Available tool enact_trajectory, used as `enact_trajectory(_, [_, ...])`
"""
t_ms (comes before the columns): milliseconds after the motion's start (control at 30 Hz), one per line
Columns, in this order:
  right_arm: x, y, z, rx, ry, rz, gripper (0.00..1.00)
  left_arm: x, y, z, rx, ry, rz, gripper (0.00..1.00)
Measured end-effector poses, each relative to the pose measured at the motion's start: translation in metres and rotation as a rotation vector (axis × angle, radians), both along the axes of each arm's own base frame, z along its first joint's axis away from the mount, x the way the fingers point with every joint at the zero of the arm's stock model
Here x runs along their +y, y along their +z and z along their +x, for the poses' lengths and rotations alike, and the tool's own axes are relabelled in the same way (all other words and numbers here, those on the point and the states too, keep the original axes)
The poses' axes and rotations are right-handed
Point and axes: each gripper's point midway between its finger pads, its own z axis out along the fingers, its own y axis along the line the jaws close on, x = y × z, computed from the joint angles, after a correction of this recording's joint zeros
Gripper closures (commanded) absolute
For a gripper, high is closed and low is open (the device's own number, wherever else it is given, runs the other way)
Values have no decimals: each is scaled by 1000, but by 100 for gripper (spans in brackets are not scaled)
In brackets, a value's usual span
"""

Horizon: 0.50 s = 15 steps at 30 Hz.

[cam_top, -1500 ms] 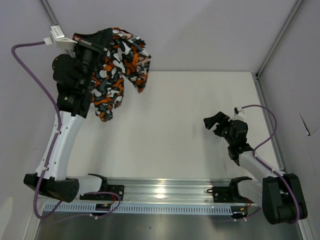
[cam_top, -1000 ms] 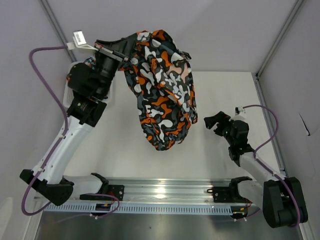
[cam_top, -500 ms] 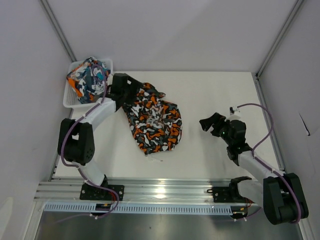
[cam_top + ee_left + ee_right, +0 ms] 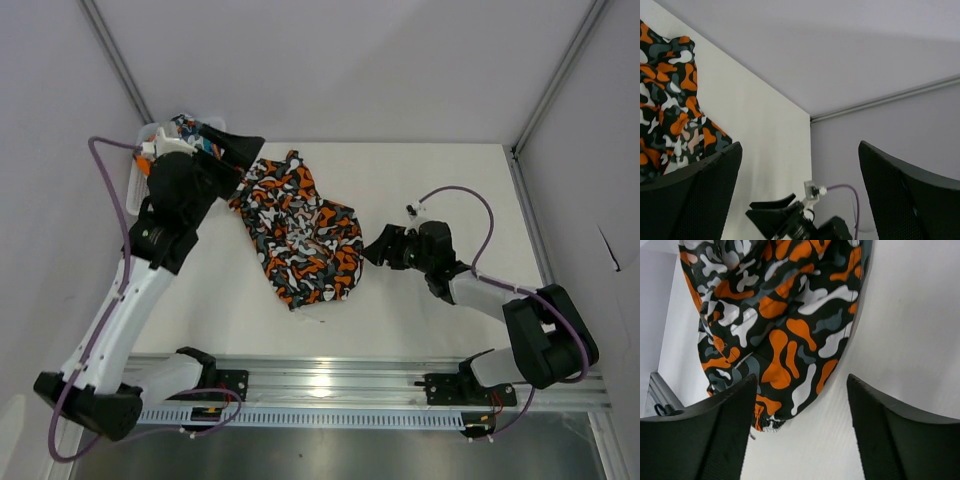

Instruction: Fold and stack the shorts

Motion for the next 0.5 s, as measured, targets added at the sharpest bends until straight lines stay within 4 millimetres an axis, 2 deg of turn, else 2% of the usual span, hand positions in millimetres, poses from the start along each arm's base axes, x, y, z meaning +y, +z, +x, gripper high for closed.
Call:
enact_trajectory(33, [2,-3,-2,19,3,4,30,0,-1,-12,-11,-9,8,1])
enact_trajectory(133, [14,-13,-19,96,19,6,29,0,-24,-35,14,-33,44,1])
enact_trajectory(267, [42,-16,-55,156,73,6,28,0,-79,-49,116,-62,100,1])
enact_trajectory(367, [53,-18,-78,199,92,29,23,-2,-117,-57,206,-87,151,1])
enact_trajectory(400, [55,-20,-83,218,84,30,15,-2,-125,-59,226,-95,167,1])
enact_trajectory(500, [58,-30,-90,258,51,18,14,-4,-130,-65,238,-114,196,1])
